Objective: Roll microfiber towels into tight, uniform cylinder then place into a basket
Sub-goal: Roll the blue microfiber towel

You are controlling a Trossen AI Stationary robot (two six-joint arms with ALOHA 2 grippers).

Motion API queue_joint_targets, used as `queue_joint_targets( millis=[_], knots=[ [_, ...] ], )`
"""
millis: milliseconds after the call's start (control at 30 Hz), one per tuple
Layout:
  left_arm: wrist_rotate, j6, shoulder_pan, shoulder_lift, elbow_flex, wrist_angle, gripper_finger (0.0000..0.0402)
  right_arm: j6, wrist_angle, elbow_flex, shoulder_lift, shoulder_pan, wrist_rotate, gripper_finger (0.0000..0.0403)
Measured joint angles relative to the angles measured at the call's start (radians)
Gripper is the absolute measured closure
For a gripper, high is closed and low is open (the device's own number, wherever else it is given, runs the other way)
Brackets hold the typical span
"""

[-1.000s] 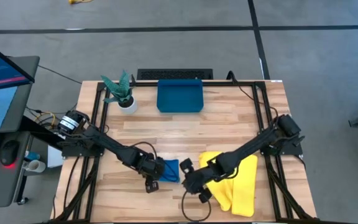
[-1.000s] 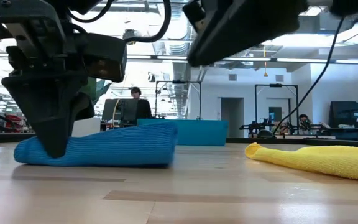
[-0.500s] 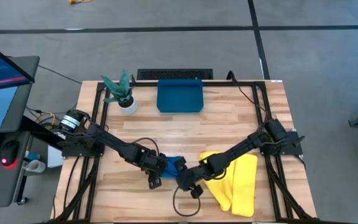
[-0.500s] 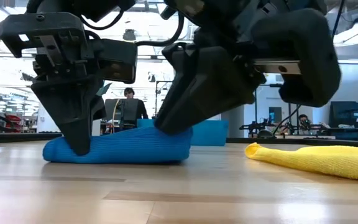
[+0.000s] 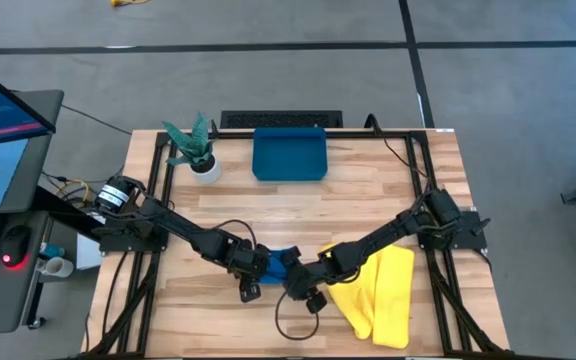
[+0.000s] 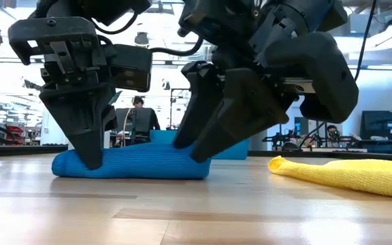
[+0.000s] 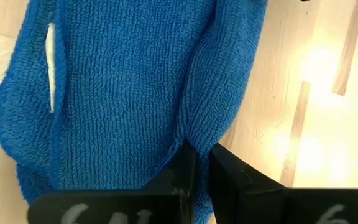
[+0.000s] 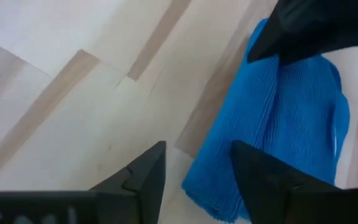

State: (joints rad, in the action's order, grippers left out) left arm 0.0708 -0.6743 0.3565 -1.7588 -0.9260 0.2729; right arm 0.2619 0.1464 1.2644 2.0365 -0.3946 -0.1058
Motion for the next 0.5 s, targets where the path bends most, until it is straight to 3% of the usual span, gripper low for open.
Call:
queue_joint_targets(
  millis=[500],
  knots=[
    [0.021,-0.010,-0.002,0.000,0.000,0.001,0.0377,-0.081,-0.007,0.006,0.061,0.056,0.051,0.0207]
  ],
)
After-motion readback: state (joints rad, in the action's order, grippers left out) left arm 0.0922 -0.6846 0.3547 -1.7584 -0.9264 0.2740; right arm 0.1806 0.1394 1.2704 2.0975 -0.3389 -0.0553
